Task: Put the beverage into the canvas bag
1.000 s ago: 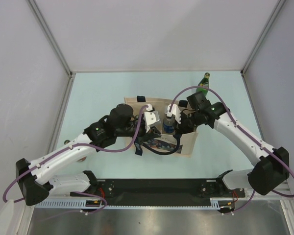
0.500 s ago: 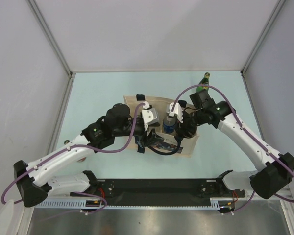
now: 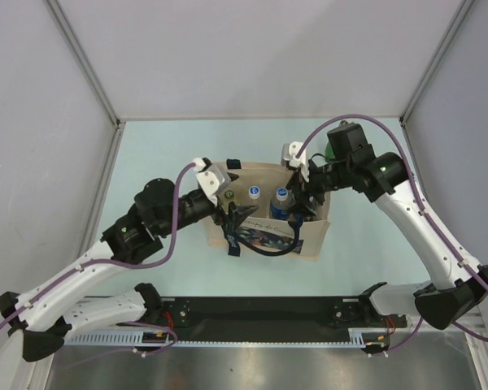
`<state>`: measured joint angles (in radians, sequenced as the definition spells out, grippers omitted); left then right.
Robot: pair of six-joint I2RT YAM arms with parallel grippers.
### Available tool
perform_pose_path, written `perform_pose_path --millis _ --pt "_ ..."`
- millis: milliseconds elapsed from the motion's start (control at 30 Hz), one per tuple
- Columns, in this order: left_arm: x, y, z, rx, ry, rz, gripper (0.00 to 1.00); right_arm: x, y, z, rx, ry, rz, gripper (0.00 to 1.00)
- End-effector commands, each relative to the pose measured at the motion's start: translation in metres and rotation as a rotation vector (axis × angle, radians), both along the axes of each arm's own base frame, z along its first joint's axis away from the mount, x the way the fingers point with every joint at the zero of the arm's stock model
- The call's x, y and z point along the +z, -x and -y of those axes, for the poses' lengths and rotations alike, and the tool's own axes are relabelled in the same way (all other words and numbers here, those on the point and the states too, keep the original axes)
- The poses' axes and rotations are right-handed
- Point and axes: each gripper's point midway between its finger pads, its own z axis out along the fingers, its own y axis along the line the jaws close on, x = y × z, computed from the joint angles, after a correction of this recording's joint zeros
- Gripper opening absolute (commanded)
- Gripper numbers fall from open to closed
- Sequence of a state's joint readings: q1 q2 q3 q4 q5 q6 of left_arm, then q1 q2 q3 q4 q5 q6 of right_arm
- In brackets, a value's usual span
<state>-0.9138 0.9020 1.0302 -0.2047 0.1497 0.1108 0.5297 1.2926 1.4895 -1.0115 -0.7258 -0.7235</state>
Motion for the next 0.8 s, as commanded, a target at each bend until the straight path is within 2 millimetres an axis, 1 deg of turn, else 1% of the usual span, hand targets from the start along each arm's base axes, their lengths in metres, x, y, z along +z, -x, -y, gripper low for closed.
perform_pose_path --millis 0,33,67,100,133,167,200,233,267,300,333,367,400,433,467,500,533,567,600,633,667,700,733,767 --pt "0.035 -0.024 -0.033 0.243 0.131 0.019 0.93 0.059 -0.018 -0.007 -0.054 -0.155 0.026 0.69" --pt "0.034 -0.027 -0.038 0.278 0.135 0.016 0.96 0.069 -0.024 -0.008 -0.083 -0.19 0.011 0.69" --pt "0.028 -0.029 -0.043 0.306 0.133 0.004 0.96 0.075 -0.03 -0.007 -0.102 -0.214 0.001 0.69" --pt "0.03 -0.029 -0.049 0.33 0.148 0.004 0.97 0.083 -0.041 0.0 -0.148 -0.236 0.006 0.69" --pt "0.028 -0.033 -0.056 0.376 0.151 -0.002 0.99 0.095 -0.054 0.001 -0.18 -0.278 0.031 0.71" --pt "0.025 -0.035 -0.059 0.397 0.149 -0.007 0.99 0.102 -0.063 0.004 -0.238 -0.313 -0.002 0.72" --pt "0.025 -0.034 -0.063 0.412 0.167 -0.025 0.99 0.107 -0.08 0.018 -0.313 -0.338 -0.004 0.72" --pt "0.024 -0.036 -0.068 0.44 0.171 -0.029 0.99 0.116 -0.098 0.023 -0.358 -0.373 0.029 0.73" --pt "0.022 -0.036 -0.071 0.456 0.178 -0.039 1.0 0.119 -0.109 0.031 -0.425 -0.4 -0.004 0.73" --pt "0.019 -0.037 -0.073 0.467 0.177 -0.046 1.0 0.125 -0.129 0.046 -0.5 -0.426 0.027 0.74" --pt "0.021 -0.036 -0.076 0.479 0.184 -0.047 1.0 0.121 -0.149 0.059 -0.592 -0.425 0.027 0.77" --pt "0.016 -0.039 -0.081 0.512 0.185 -0.056 1.0 0.118 -0.161 0.067 -0.658 -0.441 -0.003 0.78" --pt "0.014 -0.04 -0.084 0.526 0.182 -0.061 1.0 0.117 -0.174 0.076 -0.71 -0.446 0.002 0.8" --pt "0.012 -0.04 -0.087 0.545 0.187 -0.069 1.0 0.104 -0.197 0.094 -0.815 -0.426 -0.009 0.82" --pt "0.009 -0.042 -0.092 0.574 0.187 -0.073 1.0 0.102 -0.207 0.102 -0.862 -0.423 -0.01 0.83" --pt "0.007 -0.043 -0.095 0.591 0.183 -0.079 1.0 0.095 -0.216 0.11 -0.915 -0.412 -0.021 0.87" --pt "0.006 -0.043 -0.097 0.6 0.188 -0.084 1.0 0.085 -0.231 0.126 -1.003 -0.383 -0.012 0.88" --pt "0.002 -0.044 -0.1 0.616 0.182 -0.088 1.0 0.076 -0.245 0.133 -1.058 -0.372 -0.033 0.9" --pt "0.0 -0.043 -0.101 0.623 0.179 -0.092 1.0 0.066 -0.253 0.14 -1.101 -0.358 -0.054 0.9" --pt "-0.001 -0.043 -0.103 0.631 0.18 -0.095 1.0 0.062 -0.262 0.154 -1.163 -0.344 -0.04 0.91" --pt "-0.003 -0.043 -0.107 0.647 0.179 -0.096 1.0 0.051 -0.274 0.16 -1.19 -0.324 -0.049 0.91" --pt "-0.004 -0.043 -0.108 0.653 0.178 -0.098 1.0 0.046 -0.281 0.165 -1.203 -0.313 -0.044 0.92" --pt "-0.006 -0.043 -0.111 0.663 0.18 -0.1 1.0 0.03 -0.293 0.176 -1.24 -0.283 -0.05 0.91" --pt "-0.007 -0.044 -0.115 0.681 0.182 -0.098 1.0 0.028 -0.299 0.181 -1.249 -0.275 -0.042 0.91"
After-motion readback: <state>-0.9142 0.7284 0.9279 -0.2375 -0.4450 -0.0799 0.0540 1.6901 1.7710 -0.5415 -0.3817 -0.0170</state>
